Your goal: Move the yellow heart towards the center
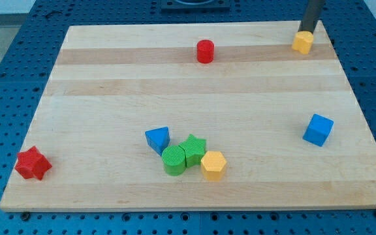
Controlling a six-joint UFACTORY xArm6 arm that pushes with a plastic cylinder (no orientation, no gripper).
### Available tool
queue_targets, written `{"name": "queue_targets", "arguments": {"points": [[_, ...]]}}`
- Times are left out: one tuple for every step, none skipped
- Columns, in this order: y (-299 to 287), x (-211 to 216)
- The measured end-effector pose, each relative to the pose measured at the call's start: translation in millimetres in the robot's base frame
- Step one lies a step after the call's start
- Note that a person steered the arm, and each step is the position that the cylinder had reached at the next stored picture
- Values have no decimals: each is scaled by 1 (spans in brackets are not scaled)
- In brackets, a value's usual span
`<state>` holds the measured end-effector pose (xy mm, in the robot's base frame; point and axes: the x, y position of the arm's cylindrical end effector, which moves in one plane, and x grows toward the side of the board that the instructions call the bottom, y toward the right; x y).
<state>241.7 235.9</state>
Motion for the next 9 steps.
{"name": "queue_targets", "arguments": {"points": [[-19, 0], [-36, 0], [-53, 0], [-72, 0], [-75, 2], [-63, -5], [-30, -15], [-9, 17], [4, 45]]}}
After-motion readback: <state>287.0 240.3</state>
